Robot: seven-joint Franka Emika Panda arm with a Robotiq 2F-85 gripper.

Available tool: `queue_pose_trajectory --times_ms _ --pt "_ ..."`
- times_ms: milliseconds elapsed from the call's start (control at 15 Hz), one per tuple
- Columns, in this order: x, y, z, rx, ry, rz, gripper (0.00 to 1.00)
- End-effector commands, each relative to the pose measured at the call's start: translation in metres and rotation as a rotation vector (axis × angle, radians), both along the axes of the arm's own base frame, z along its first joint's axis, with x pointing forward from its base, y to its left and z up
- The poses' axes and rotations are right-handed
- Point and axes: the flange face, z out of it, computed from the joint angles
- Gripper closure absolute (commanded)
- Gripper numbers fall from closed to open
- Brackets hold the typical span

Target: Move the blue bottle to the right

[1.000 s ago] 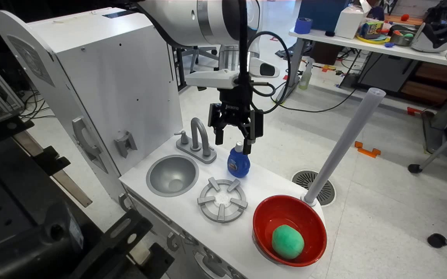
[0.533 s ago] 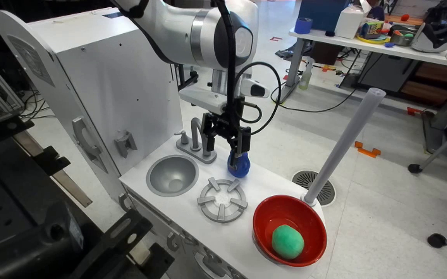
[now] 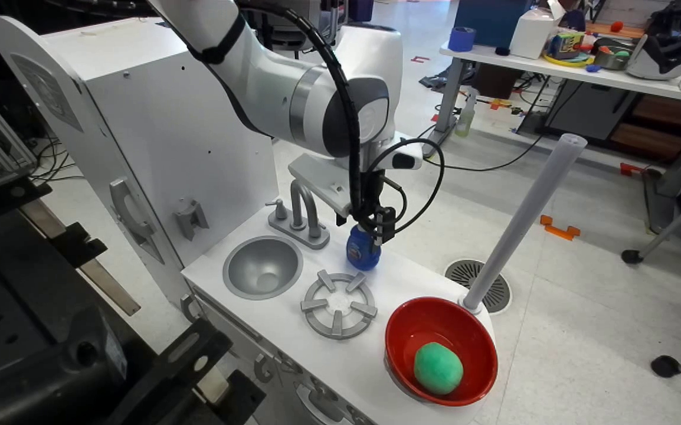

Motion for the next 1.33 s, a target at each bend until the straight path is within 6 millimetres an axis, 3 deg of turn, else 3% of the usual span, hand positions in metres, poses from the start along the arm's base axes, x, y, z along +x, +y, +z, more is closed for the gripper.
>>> queue_pose_trajectory --times_ms 0,533,1067,1133,1200,1267 --pt "-0.0029 0.0027 -0.0043 0.008 -0.035 0.003 0.00" --pt "-0.0012 0.0063 -0.0031 -0.039 -0.162 0.002 0.00" --pt "0.0008 0.0085 0.0006 -0.104 -0.145 -0.057 0.00" --pt "0.0011 0.0098 0.0010 -0.106 -0.146 -0.059 0.02" --pt "0.0013 0.0111 0.0014 -0.109 -0.144 -0.061 0.22" --pt "0.0016 0.0124 0.0018 -0.108 -0.140 -0.062 0.26"
